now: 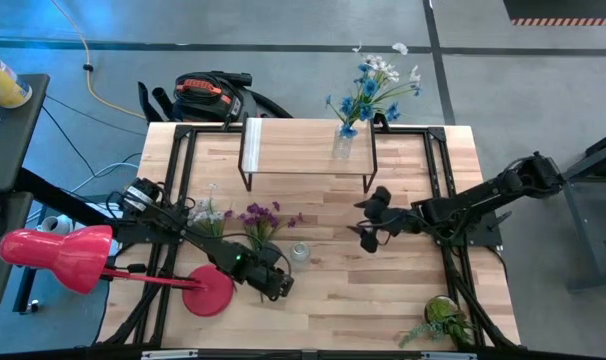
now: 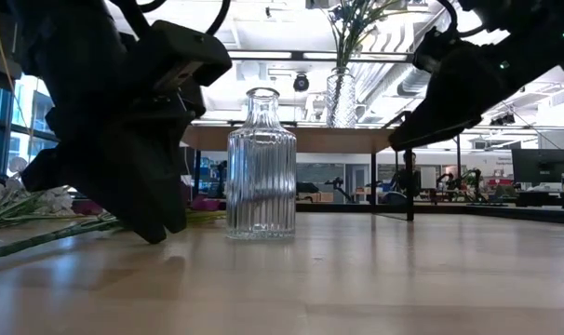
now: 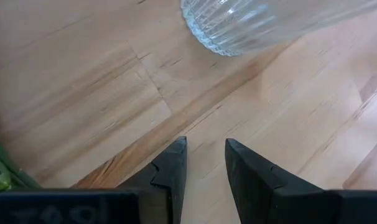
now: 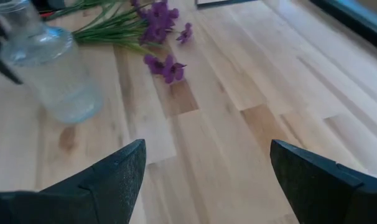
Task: Pick and place flowers into a vace then onto a shelf
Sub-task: Put the violet flowers into the transparent vase
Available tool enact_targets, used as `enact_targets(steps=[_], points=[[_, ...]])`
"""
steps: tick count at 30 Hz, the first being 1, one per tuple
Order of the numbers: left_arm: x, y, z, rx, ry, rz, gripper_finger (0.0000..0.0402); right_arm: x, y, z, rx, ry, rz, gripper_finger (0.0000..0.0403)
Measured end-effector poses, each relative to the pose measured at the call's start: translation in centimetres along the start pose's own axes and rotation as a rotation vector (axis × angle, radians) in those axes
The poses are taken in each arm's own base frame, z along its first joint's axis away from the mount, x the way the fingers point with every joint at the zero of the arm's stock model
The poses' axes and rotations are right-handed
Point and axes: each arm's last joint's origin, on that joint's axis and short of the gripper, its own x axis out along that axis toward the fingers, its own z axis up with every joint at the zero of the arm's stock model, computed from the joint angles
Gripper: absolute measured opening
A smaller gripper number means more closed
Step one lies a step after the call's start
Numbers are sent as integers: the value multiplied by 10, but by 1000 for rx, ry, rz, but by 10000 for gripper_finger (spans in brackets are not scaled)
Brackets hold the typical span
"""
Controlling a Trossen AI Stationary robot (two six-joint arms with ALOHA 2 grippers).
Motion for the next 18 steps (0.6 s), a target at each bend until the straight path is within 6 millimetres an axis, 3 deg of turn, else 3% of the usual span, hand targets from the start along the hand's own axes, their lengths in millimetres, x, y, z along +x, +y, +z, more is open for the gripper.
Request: enact_targets(steps=[12, 18], points=[[0, 0, 0, -65, -8, 0, 145, 0, -3, -7, -10, 61, -48, 332], [0, 0, 0, -251, -9, -4, 145, -1, -5, -8, -61, 59, -96, 332]])
